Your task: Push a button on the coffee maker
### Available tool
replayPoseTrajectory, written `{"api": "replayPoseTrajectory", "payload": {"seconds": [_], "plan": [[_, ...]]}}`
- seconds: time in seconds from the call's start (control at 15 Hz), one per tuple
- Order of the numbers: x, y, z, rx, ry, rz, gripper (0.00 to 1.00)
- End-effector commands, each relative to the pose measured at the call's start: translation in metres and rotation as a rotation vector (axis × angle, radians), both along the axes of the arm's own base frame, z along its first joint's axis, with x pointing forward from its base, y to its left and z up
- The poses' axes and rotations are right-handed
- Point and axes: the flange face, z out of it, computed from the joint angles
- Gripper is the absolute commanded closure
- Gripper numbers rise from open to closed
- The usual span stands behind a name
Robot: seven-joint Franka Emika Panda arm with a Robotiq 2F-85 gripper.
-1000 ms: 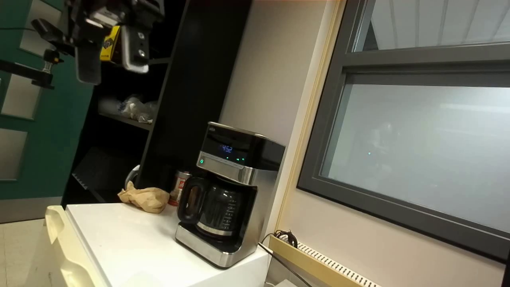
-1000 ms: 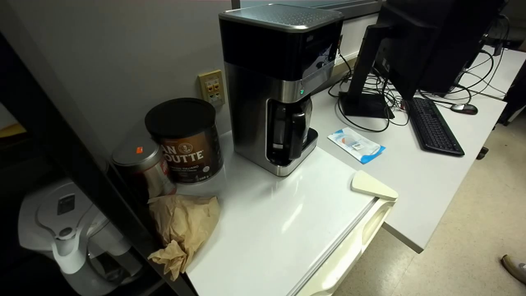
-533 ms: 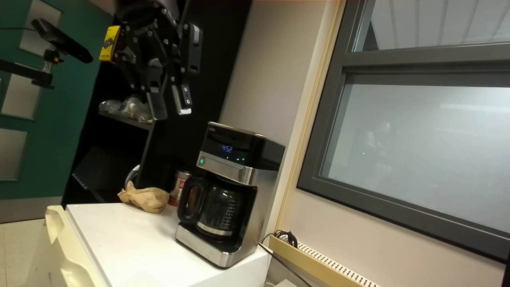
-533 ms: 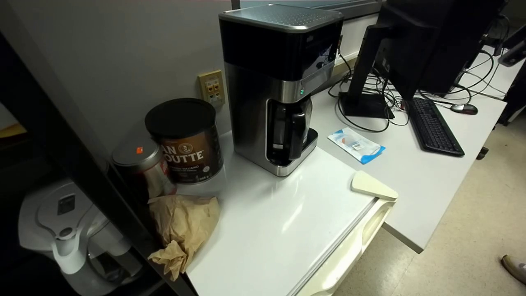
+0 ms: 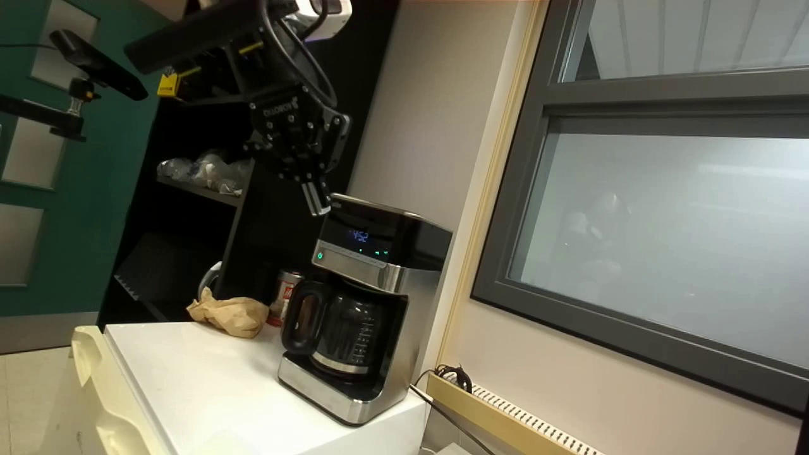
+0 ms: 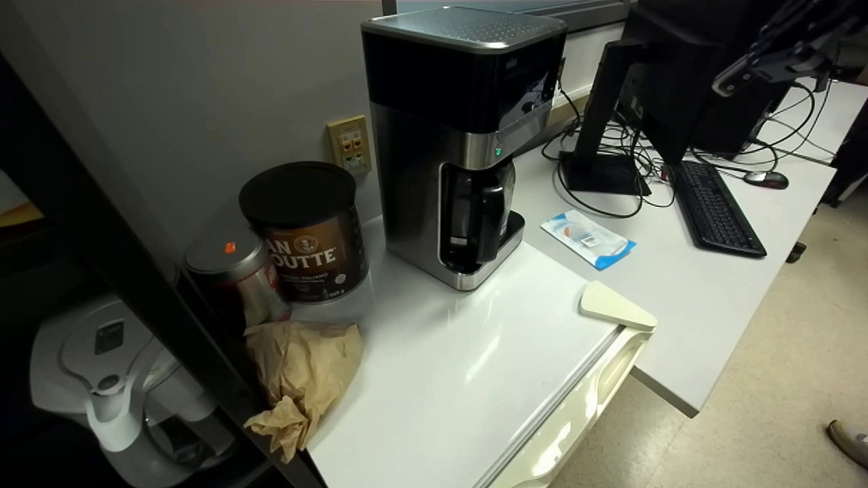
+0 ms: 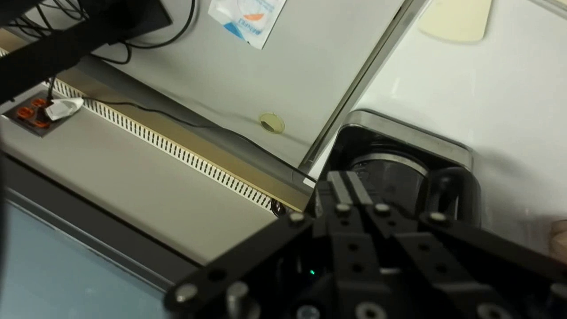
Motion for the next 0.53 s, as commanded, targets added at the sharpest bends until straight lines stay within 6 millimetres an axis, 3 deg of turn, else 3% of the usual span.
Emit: {"api": "replayPoseTrajectory", "payload": {"seconds": [0.0,0.47], "plan": [[0.035,0.008,-0.011,0.02,-0.064,0.032,1.0],[0.082,0.022,-0.033,0.043,-0.123,0.042,1.0]]}}
